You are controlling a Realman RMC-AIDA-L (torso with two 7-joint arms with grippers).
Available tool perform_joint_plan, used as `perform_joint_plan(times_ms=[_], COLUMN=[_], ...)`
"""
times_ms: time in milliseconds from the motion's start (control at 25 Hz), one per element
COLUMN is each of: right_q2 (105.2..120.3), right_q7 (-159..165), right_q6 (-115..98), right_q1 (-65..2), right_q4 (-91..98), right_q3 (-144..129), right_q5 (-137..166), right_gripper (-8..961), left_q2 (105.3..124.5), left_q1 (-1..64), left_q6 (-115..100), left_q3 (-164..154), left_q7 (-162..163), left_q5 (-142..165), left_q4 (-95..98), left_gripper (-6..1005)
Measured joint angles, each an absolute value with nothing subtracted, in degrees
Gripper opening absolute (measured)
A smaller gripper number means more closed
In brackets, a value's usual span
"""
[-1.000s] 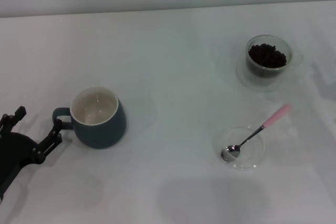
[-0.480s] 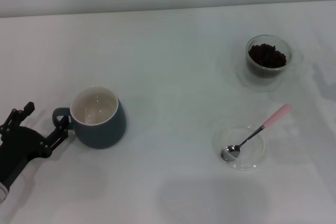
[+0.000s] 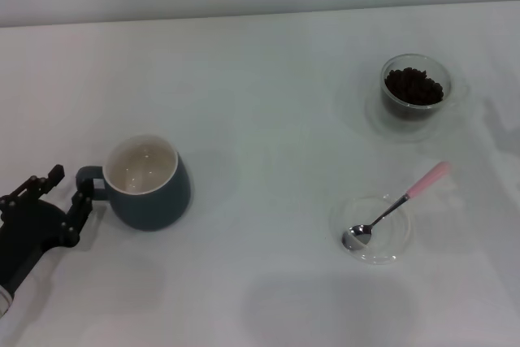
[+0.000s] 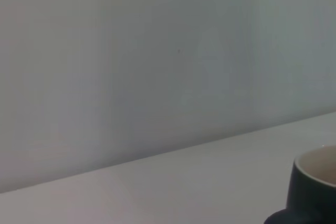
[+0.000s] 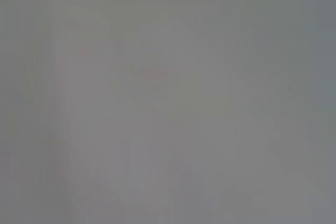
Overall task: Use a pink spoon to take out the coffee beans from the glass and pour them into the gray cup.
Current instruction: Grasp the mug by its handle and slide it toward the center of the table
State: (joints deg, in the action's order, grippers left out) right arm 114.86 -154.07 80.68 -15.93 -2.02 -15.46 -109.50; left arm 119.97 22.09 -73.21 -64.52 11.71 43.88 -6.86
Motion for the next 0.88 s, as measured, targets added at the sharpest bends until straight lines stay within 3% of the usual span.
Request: perform_joint_plan(times_ms=[80,320,520,880], right_q2=[114.89,114.95,114.95,114.86], right_q7=[-154.1,-154.1,-154.1,-154.1], right_q6=[80.7,80.7,80.7,80.7], right_q1=[-15.9,-15.8,-15.5,-15.1], right_q4=[-2.0,-2.0,-2.0,-2.0], right_q3=[-15.5,-15.5,-15.5,-15.5], right_q5=[-109.5,-109.5,-109.5,-109.5], right_gripper=[679,679,680,680], left_q2=[119.97,120.01,120.11,120.15], left_q1=[22.1,22.3,22.5,22.6], left_q6=[-73.0,-72.4,-72.4,-72.4], left_q3=[-64.5,-64.4,-64.4,-64.5], left_q7=[11.7,11.8,12.7,12.8], left_q5=[43.9,43.8,43.8,43.9], left_q4=[-6.9,-6.9,-6.9,-6.9], left_gripper=[477,239,158,156])
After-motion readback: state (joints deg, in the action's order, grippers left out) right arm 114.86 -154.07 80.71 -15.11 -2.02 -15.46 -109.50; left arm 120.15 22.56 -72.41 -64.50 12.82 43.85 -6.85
